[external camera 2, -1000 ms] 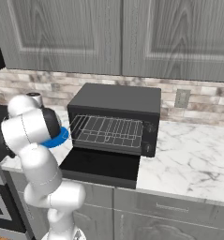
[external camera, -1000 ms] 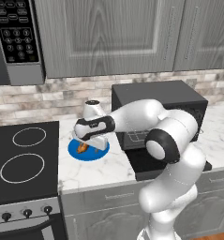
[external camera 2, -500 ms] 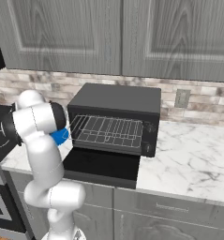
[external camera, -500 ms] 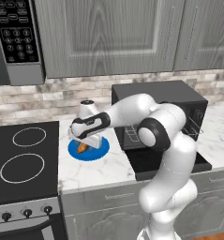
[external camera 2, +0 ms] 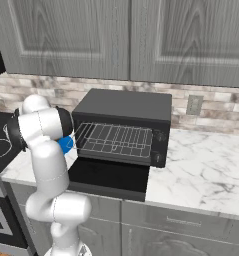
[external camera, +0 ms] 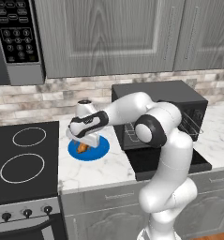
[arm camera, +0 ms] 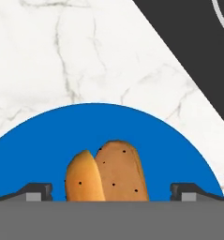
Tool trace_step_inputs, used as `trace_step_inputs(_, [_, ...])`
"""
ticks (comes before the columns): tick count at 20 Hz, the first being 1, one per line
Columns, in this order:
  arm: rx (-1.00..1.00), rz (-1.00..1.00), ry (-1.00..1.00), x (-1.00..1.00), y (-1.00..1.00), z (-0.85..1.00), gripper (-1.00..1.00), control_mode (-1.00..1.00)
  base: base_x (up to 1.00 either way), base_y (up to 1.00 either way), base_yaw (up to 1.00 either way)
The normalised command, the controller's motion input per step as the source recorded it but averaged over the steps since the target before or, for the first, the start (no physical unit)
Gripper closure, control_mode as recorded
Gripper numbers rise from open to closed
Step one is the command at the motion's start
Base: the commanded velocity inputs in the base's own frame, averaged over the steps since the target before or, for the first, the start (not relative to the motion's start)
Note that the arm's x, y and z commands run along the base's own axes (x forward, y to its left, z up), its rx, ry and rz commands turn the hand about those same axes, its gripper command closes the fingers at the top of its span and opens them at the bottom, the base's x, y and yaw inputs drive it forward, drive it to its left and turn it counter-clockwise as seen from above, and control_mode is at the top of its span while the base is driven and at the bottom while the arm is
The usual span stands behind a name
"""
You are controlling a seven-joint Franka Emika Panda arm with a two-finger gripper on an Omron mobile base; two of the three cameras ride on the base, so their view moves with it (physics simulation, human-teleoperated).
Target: Open the toaster oven door. Place the hotdog bun on the top rack in the toaster oven and place the steak on the bottom rack.
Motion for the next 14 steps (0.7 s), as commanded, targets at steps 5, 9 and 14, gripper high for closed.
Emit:
trace_step_inputs(5, [0.07, 0.00, 0.00, 0.00, -0.23, 0.00, 1.00, -1.00, 0.00, 0.00, 0.00])
trace_step_inputs(9, [0.05, 0.00, 0.00, 0.00, -0.12, -0.01, 1.00, -1.00, 0.00, 0.00, 0.00])
trace_step_inputs(14, [0.02, 0.00, 0.00, 0.00, -0.01, -0.07, 1.00, -1.00, 0.00, 0.00, 0.00])
